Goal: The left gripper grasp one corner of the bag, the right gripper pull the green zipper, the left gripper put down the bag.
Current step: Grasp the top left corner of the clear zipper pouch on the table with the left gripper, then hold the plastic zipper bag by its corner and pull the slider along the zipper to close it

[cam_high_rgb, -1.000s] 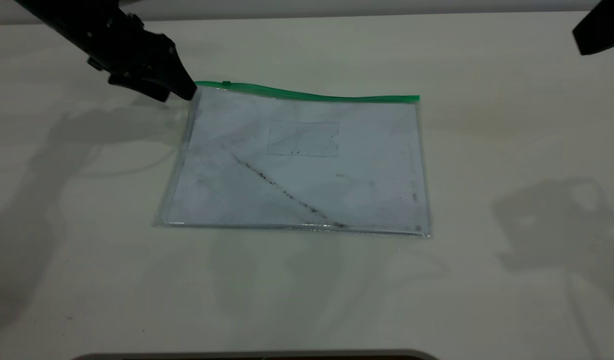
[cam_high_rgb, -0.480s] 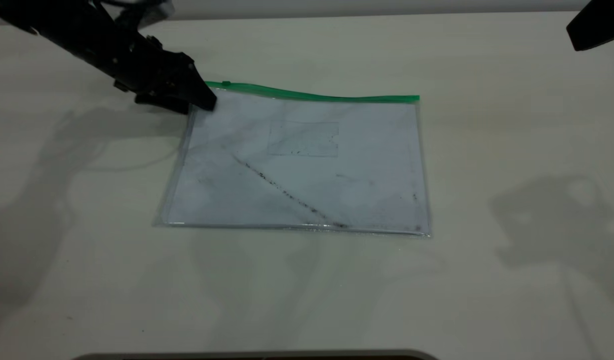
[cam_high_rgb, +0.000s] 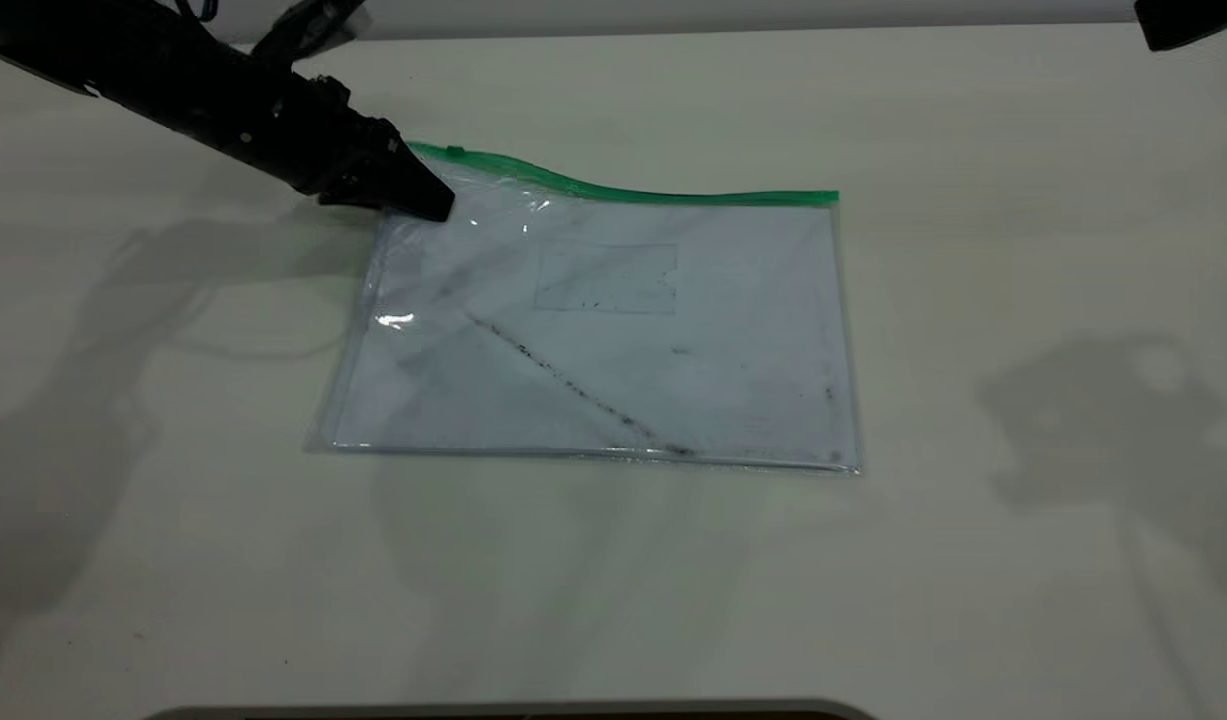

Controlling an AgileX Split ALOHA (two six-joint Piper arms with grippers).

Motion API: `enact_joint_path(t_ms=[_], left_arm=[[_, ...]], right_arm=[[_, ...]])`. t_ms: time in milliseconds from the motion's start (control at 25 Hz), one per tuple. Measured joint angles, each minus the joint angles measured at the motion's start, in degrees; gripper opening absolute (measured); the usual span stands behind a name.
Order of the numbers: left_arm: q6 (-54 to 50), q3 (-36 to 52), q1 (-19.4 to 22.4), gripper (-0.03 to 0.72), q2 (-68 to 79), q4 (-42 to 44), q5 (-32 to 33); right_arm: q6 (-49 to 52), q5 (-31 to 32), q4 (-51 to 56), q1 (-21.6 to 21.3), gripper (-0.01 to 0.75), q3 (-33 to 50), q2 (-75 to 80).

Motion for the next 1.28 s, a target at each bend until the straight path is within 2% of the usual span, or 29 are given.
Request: enact_joint_path(t_ms=[40,80,280,440,640,880,1080,1280], left_arm=[[2.8,-0.4,0.0,0.086,0.0,-0.7,1.0],[5.5,-1.3,0.0,0.06,0.0,-0.9,2.7],[16.3,-8.8,0.0,0.054,0.0,0.8,15.9],[17.9,-17.5,-0.1,0.054,0.0,4.6,24.2],[17.9,-25.8,-0.2,0.054,0.0,14.4,25.5],[18.3,-27.2,-2.8,0.054,0.0,23.3,25.7],[22.0,-27.3,-6.2,0.054,0.1,25.1,25.9],[26.5,-27.3,-7.7,0.054,0.2,24.1,25.9]], right_arm=[[-0.2,-0.1,0.0,0.0,0.526,-0.3,0.4],[-0.6,-0.3,0.1,0.0,0.513,-0.5,1.1],[-4.6,-0.2,0.2,0.2,0.491,-4.5,7.3],[-9.4,-0.3,1.3,2.4,0.489,-10.3,13.7],[-16.9,-0.3,5.2,7.8,0.489,-18.6,21.3],[-25.5,-0.2,9.9,14.5,0.488,-27.9,29.4],[-30.9,-0.2,13.9,18.4,0.488,-32.9,34.3],[-36.1,-0.2,19.3,19.9,0.488,-34.9,36.2]])
